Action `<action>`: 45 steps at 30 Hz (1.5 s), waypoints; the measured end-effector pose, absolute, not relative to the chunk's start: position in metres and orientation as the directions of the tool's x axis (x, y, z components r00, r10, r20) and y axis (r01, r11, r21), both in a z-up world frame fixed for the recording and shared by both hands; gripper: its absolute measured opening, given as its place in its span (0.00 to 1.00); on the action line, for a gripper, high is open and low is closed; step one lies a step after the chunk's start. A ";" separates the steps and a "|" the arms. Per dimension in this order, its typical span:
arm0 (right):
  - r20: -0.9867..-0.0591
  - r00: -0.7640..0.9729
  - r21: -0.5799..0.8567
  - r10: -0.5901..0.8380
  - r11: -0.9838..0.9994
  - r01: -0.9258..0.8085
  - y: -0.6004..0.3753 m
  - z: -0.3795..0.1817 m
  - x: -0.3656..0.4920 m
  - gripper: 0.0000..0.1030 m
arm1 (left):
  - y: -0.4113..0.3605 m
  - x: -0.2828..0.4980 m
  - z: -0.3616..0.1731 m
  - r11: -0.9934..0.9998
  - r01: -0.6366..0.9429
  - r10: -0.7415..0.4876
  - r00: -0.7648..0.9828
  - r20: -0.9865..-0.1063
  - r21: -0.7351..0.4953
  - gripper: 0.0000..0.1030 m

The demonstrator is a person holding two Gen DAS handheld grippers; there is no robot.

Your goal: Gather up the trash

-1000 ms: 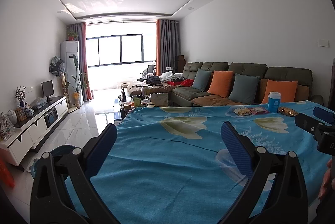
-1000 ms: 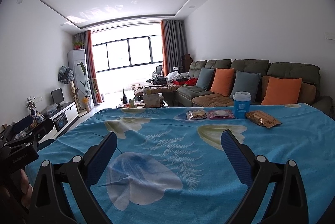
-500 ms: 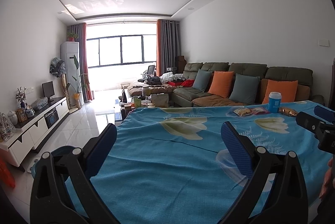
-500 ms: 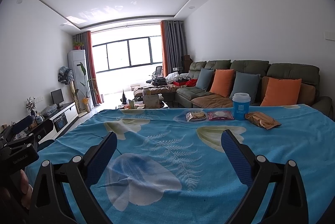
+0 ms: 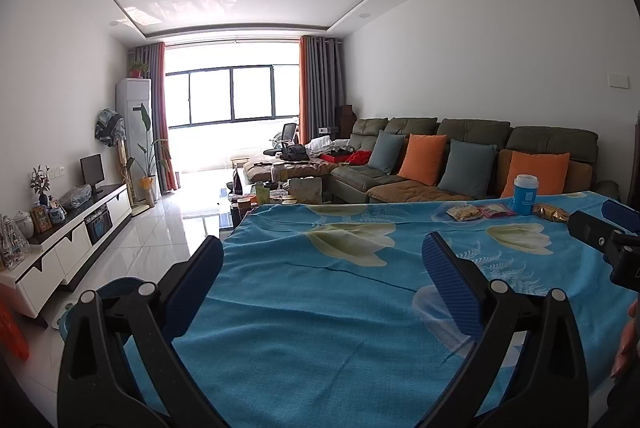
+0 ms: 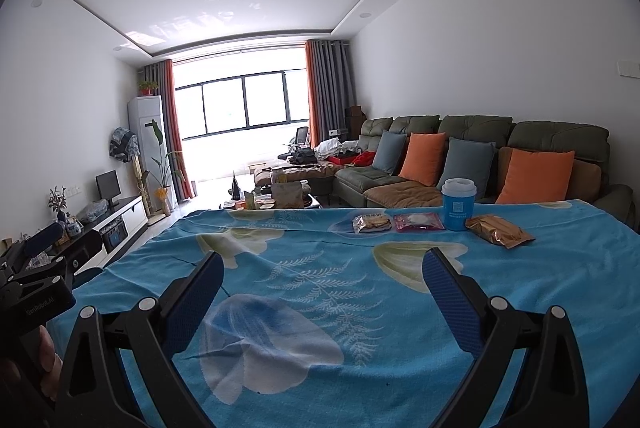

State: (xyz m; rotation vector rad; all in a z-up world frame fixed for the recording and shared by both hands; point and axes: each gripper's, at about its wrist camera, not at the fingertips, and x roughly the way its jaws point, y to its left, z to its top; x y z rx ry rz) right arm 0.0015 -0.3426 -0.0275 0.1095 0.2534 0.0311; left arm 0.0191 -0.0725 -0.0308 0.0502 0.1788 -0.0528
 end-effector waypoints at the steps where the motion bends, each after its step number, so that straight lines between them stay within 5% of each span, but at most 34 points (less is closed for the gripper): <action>1: -0.248 0.968 0.112 0.045 0.994 -0.018 -0.343 -0.027 0.001 0.93 | -0.072 0.019 -0.031 0.997 0.056 -0.047 0.983 -0.180 0.044 0.95; 45: -0.253 0.967 0.110 0.035 0.994 -0.007 -0.346 -0.027 0.006 0.93 | -0.068 0.026 -0.037 0.998 0.045 -0.036 0.980 -0.196 0.045 0.95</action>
